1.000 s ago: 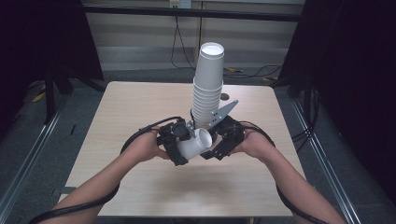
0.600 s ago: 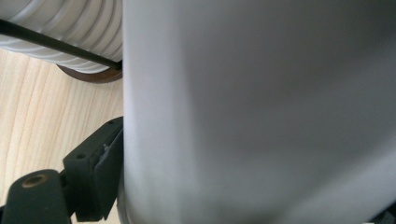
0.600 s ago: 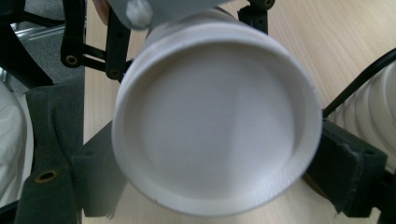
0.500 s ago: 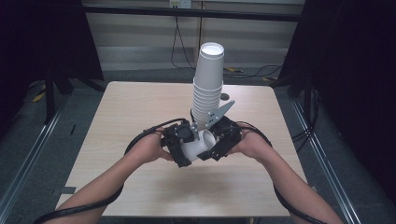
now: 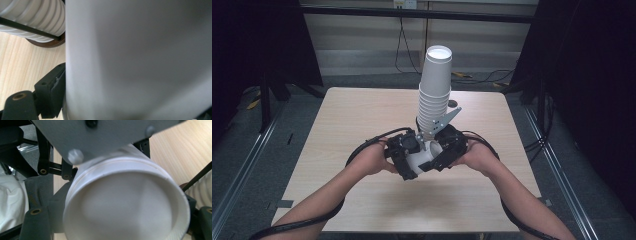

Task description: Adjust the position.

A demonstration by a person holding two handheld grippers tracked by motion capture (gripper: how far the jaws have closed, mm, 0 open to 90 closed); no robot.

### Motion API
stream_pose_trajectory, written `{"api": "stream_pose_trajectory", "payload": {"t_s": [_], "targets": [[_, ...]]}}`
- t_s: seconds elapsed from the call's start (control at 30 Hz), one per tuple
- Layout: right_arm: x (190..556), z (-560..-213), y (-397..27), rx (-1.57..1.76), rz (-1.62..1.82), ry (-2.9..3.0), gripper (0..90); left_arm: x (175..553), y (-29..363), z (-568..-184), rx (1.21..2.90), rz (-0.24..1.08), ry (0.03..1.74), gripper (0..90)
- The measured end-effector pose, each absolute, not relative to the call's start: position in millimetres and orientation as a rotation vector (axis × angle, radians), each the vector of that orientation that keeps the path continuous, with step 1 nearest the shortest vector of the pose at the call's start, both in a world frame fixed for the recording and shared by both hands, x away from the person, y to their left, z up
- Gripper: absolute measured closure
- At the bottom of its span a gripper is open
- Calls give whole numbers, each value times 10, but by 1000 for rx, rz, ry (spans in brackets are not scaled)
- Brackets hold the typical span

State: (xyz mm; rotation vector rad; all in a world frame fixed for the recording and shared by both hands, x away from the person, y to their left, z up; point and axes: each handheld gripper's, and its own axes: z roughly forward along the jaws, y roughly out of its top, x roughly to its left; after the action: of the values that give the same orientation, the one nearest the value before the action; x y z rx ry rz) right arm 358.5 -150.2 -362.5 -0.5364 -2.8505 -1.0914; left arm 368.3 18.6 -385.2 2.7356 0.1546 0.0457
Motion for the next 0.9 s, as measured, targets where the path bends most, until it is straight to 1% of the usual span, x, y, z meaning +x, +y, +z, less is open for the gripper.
{"api": "stream_pose_trajectory", "payload": {"t_s": [0.07, 0.17, 0.23, 0.43, 0.5, 0.53, 0.63, 0.67, 0.9], "targets": [[3583, -3626, -1507, -551, -1090, -2840, 232, 3678, 193, -3855, 2725, 45, 156, 106], [3591, -3629, -1537, -570, -1099, -2816, 234, 3675, 248, -3835, 2675, 74, 97, 86], [3595, -3630, -1556, -579, -1114, -2801, 233, 3677, 258, -3823, 2674, 88, 71, 81], [3580, -3622, -1565, -578, -1139, -2797, 232, 3682, 300, -3792, 2652, 79, 53, 78], [3579, -3619, -1574, -587, -1138, -2790, 233, 3677, 312, -3787, 2639, 85, 35, 70], [3580, -3621, -1584, -581, -1137, -2794, 233, 3677, 321, -3780, 2635, 88, 22, 52], [3583, -3643, -1610, -599, -1128, -2788, 232, 3681, 351, -3776, 2603, 94, 40, 30], [3581, -3656, -1634, -602, -1131, -2789, 232, 3698, 380, -3760, 2577, 85, 33, 9], [3578, -3683, -1707, -629, -1157, -2755, 231, 3726, 453, -3746, 2539, 58, 68, 0]]}}
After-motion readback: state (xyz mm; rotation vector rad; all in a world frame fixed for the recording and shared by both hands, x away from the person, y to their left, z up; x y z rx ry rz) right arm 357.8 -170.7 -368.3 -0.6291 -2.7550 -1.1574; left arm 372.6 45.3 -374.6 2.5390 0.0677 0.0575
